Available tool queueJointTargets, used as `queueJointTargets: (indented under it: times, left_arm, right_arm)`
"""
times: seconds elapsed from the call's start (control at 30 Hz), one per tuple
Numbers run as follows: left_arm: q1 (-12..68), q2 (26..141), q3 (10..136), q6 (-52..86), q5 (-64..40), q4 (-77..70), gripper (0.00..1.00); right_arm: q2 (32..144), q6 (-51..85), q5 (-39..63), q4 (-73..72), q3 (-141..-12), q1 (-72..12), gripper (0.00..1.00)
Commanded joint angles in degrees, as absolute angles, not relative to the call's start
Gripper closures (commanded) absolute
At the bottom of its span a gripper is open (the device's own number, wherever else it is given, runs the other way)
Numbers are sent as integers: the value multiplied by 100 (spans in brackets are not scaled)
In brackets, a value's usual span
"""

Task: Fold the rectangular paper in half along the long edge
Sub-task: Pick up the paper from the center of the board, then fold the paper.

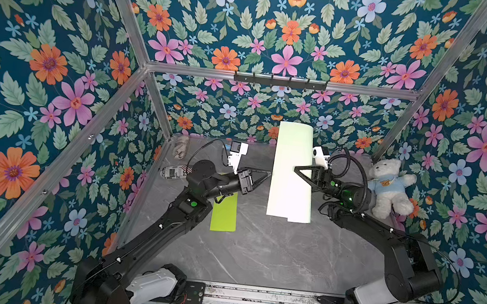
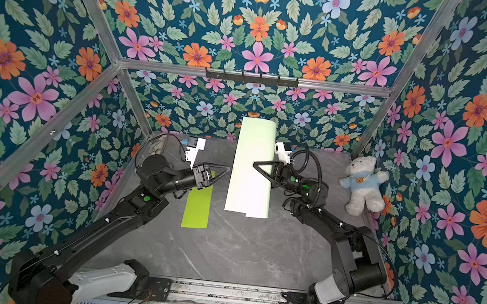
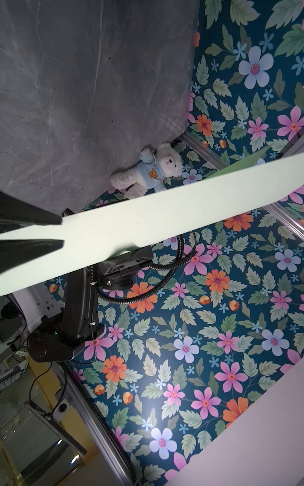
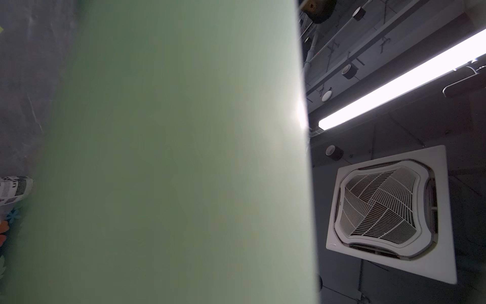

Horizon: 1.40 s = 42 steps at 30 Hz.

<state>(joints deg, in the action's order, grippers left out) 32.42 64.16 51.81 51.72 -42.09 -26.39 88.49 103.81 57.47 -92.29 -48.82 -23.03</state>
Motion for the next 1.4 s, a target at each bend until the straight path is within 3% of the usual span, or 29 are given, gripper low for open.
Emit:
queueJointTargets:
  times: [0.0,0.47,0.67,0.93,1.37]
  left_arm:
    - [3243,6446,5104,5316,-4360,-3050,85]
    - [2813,6171,4898,4983,-4038,-2533,86]
    - [2869,6561,4833,5499,-4178,-3294,86]
    - [3268,6724,5202,5572,-4096,-3384,86]
    - [3348,6609,5408,5709,-4192,-3233,87]
  right_arm:
    - [8809,10653,5500,-10544,-4931,-2400,67]
    - [8198,10420,5449,-10017,-5038,-2496,68]
    - [8121,10020,5417,-9526,-5098,-2670,68]
    - [7946,8821,5241,-7867,-5228,-2789,68]
    - [7910,7910,5240,-6617,-5231,-2762,67]
